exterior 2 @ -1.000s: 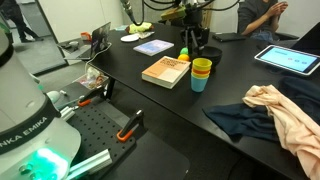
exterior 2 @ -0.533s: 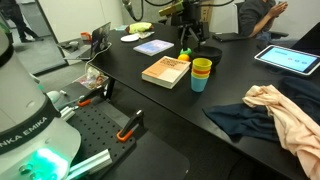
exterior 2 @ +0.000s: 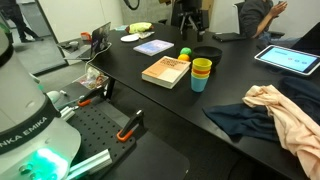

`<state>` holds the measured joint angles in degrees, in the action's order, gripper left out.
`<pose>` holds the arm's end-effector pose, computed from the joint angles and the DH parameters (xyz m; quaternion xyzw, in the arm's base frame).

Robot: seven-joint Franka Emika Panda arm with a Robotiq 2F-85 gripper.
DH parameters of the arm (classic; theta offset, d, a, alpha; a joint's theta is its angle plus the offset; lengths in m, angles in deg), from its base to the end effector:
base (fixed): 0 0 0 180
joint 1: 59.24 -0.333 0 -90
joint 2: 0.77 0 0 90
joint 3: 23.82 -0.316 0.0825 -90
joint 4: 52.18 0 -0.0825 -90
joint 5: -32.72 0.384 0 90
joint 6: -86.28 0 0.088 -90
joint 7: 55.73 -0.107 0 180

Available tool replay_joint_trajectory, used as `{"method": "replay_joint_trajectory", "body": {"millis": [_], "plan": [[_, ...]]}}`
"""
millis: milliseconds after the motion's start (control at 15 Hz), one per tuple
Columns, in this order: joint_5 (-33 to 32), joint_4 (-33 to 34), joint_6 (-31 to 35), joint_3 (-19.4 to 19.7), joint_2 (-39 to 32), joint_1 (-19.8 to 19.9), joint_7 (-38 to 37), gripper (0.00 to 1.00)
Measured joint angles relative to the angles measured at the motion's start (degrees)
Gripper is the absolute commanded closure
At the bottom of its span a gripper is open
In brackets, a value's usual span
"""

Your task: Stack up the cups on the table

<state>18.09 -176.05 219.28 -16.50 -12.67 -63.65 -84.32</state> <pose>0.5552 -0.0322 0.2979 0.9774 -0.1821 -0.0004 0.1069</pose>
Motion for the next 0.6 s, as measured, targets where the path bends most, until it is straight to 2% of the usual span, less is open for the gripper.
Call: {"method": "replay_joint_trajectory", "body": {"millis": [200,600], "plan": [[2.3,0.0,0.0,-0.3,1.4,0.4,0.7,0.0],[2.6,-0.3,0.0,-0.5,2.8,0.9,1.3,0.0]]}}
